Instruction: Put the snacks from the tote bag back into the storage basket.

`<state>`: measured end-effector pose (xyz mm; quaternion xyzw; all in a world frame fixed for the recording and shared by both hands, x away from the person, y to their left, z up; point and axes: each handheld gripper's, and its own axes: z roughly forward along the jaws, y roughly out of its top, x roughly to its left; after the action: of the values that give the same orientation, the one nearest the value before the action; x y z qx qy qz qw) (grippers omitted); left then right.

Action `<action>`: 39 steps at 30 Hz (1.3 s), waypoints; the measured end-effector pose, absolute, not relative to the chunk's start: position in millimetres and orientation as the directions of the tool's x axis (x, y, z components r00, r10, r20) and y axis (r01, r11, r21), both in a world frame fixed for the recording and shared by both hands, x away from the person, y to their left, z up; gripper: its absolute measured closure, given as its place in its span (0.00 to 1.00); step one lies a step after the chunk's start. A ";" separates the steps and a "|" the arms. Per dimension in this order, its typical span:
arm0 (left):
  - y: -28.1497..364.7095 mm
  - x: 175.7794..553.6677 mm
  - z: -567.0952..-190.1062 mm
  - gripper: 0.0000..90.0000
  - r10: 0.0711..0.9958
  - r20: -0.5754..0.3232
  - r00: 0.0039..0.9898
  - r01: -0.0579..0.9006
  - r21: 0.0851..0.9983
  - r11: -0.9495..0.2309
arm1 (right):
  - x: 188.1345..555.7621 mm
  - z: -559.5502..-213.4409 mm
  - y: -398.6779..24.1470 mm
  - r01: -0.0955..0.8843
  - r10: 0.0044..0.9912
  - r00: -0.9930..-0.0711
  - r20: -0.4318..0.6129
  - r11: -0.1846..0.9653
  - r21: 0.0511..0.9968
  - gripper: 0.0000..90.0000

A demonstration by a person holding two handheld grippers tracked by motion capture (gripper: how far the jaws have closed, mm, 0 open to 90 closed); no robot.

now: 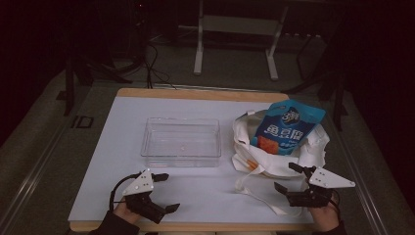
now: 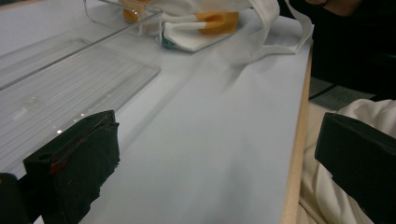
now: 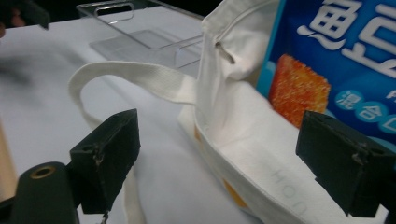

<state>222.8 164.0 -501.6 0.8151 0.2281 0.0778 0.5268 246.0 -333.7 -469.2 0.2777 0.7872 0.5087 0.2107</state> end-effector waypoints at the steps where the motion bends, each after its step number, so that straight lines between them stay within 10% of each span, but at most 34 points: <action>1: 164.8 223.6 -501.2 0.00 0.453 -0.116 0.884 0.292 0.893 -0.341 | 246.3 -468.6 -334.0 0.227 0.649 -0.760 -0.044 0.329 0.917 0.15; 39: 84.8 285.2 -431.9 0.00 0.312 -0.154 0.938 0.271 0.884 -0.381 | 259.9 -406.9 -374.1 0.194 0.584 -0.811 -0.041 0.334 0.923 0.14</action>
<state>285.2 84.8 -431.9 0.8308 0.1755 0.0191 0.5278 259.9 -374.1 -406.9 0.2445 0.7950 0.5229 0.1867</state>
